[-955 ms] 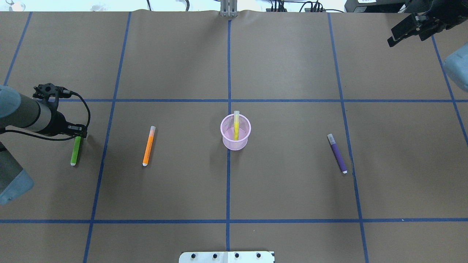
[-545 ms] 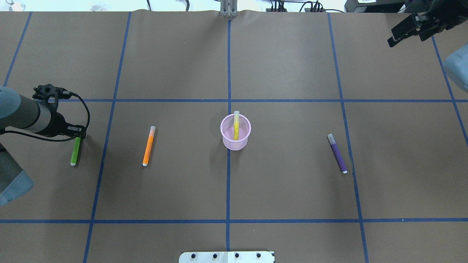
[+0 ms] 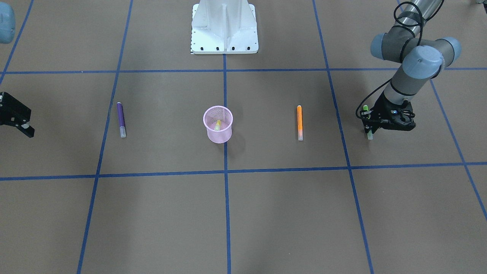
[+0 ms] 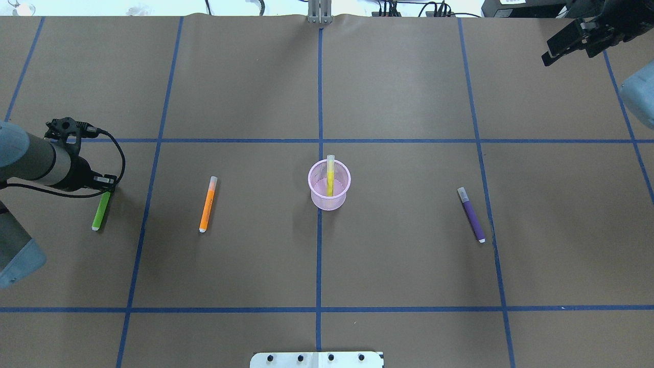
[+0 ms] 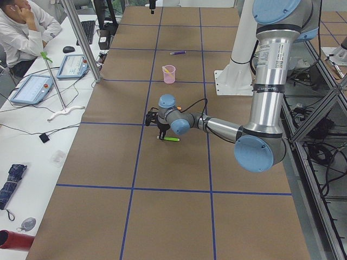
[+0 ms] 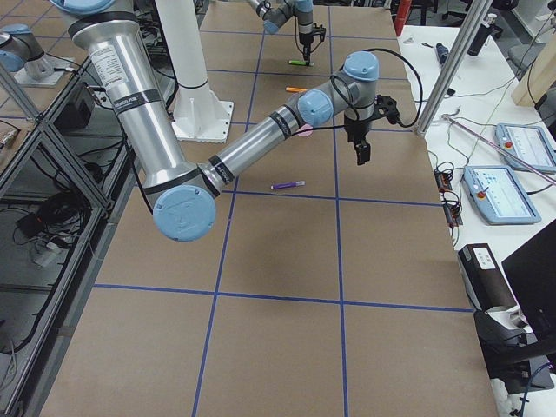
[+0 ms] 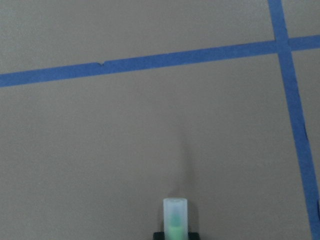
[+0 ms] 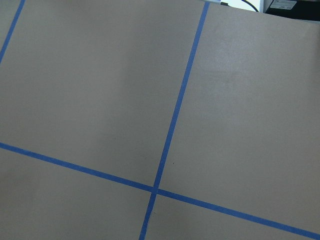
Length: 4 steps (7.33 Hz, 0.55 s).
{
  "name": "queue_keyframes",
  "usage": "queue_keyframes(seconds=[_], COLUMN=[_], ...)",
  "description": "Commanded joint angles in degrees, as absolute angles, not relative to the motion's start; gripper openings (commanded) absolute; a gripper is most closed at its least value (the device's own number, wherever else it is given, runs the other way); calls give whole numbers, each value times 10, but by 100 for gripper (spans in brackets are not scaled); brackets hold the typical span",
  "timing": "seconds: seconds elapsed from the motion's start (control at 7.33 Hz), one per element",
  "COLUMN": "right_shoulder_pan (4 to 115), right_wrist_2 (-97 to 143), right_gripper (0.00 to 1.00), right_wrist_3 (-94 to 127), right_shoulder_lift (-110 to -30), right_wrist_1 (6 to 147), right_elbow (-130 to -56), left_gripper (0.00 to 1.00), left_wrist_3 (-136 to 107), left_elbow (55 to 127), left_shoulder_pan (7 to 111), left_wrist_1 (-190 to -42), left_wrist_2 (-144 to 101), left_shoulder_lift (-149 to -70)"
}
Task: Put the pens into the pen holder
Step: 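Close the left gripper on the green pen and lift it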
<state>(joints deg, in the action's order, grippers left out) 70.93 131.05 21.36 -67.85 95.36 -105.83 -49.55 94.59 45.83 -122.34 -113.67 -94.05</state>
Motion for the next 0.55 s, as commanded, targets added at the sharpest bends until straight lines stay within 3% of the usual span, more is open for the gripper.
queue_keyframes(seconds=[0.0,0.14,0.41], right_shoulder_pan=[709,709,709], right_wrist_2=[1310,1310,1311], right_gripper=[100,100,100], right_wrist_3=[214,214,214], right_shoulder_lift=[-679,-679,-678], right_wrist_1=[954,954,953], right_elbow=[-1059,-1059,-1060], left_gripper=[0,0,0], left_wrist_3=[-495,-489,-443], left_elbow=[960,971,997], left_shoulder_pan=[464,468,468], left_wrist_1=[-1223,-1228,-1241], left_wrist_2=[-1139,-1128,-1032], left_shoulder_lift=[-945,-950,-1032])
